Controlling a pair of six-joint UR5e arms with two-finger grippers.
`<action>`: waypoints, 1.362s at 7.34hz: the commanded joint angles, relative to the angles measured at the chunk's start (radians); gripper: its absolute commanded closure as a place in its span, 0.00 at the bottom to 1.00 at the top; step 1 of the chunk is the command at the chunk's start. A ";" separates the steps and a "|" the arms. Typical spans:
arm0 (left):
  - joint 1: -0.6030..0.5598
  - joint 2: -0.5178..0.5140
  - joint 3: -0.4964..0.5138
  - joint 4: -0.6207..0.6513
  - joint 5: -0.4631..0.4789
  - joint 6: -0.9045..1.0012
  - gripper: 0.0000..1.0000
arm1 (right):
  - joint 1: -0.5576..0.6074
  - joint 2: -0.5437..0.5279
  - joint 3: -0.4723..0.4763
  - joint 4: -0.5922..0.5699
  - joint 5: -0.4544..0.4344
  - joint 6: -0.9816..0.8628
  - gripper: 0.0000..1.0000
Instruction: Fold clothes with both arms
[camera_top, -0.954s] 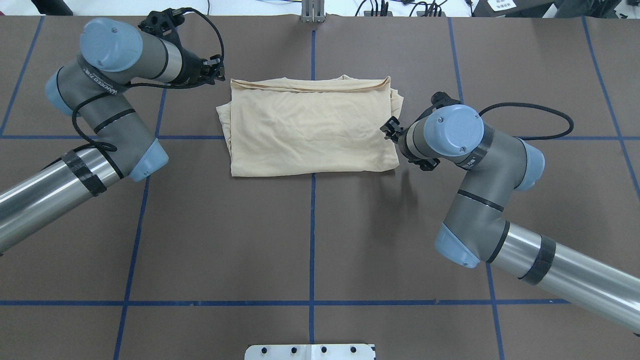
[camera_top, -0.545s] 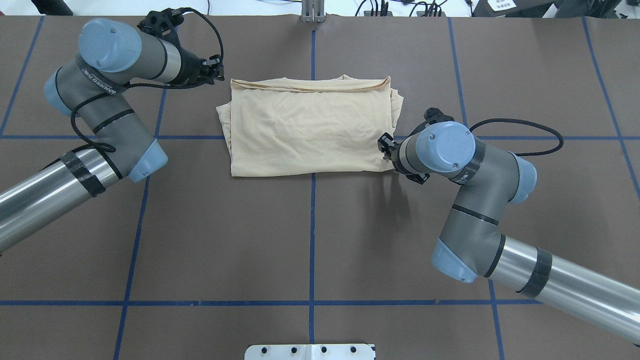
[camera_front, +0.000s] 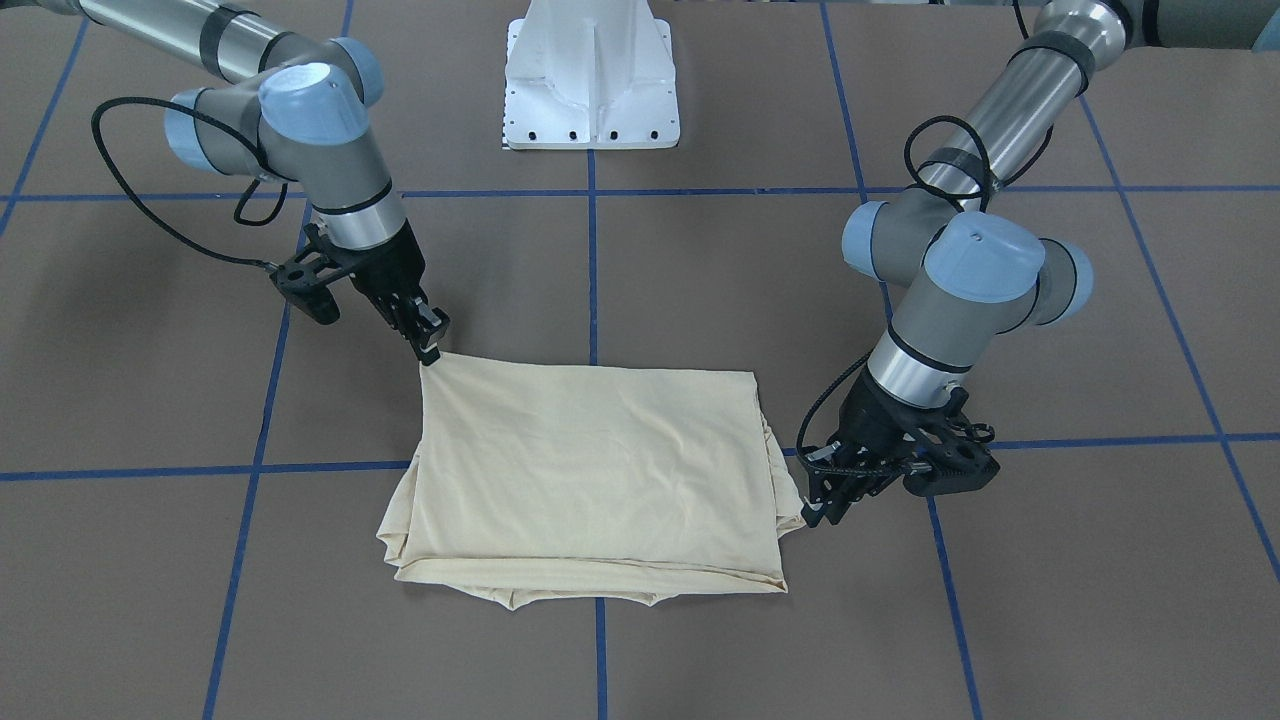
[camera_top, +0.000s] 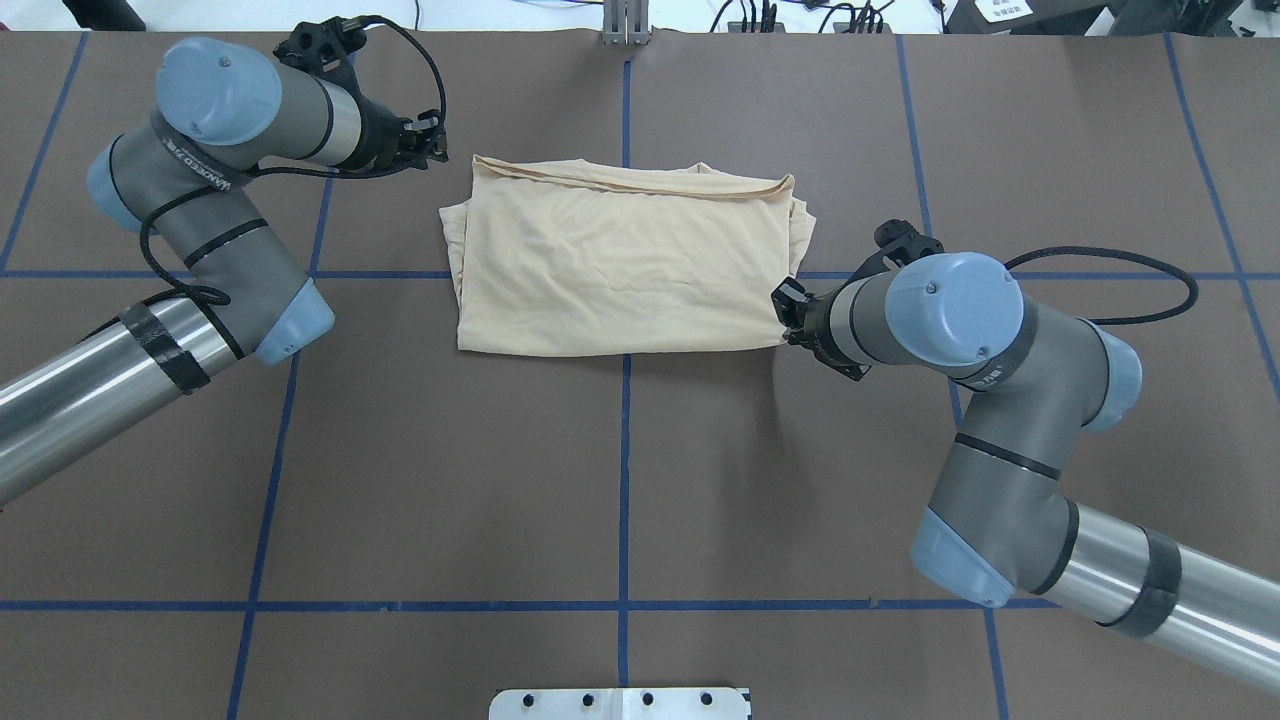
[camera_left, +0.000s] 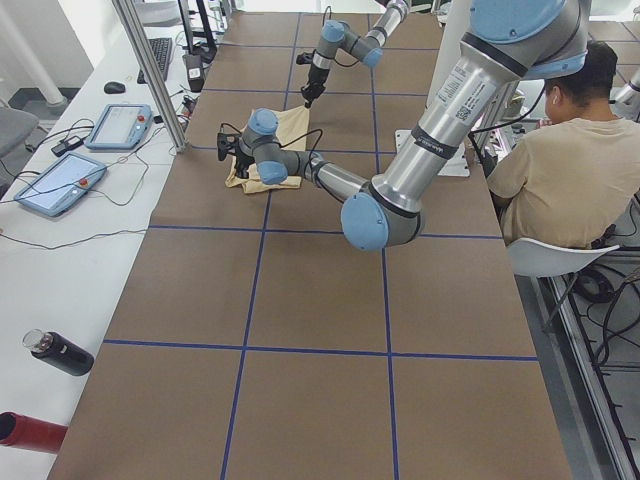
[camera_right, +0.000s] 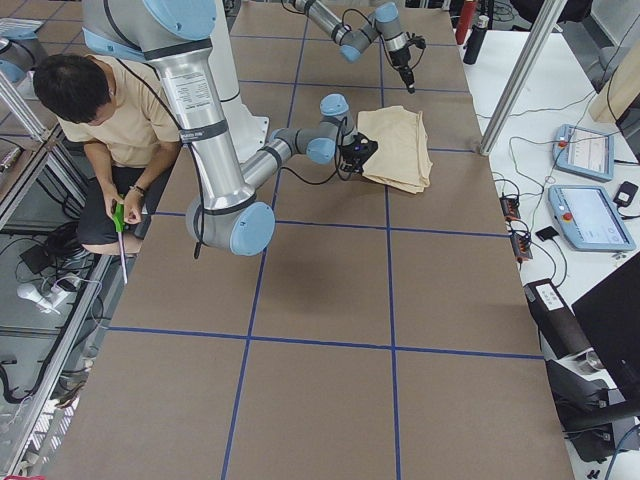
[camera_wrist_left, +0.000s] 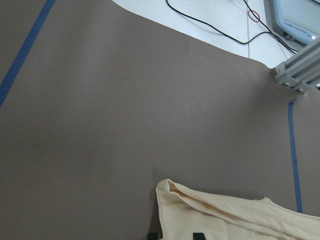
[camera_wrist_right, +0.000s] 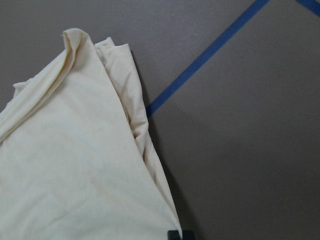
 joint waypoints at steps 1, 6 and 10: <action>0.008 0.002 -0.062 0.005 -0.003 -0.018 0.65 | -0.162 -0.134 0.263 -0.130 -0.004 0.126 1.00; 0.110 0.025 -0.223 0.077 -0.092 -0.242 0.57 | -0.558 -0.242 0.454 -0.328 -0.048 0.234 0.00; 0.398 0.184 -0.496 0.416 0.089 -0.362 0.48 | -0.252 -0.199 0.431 -0.329 -0.046 0.208 0.00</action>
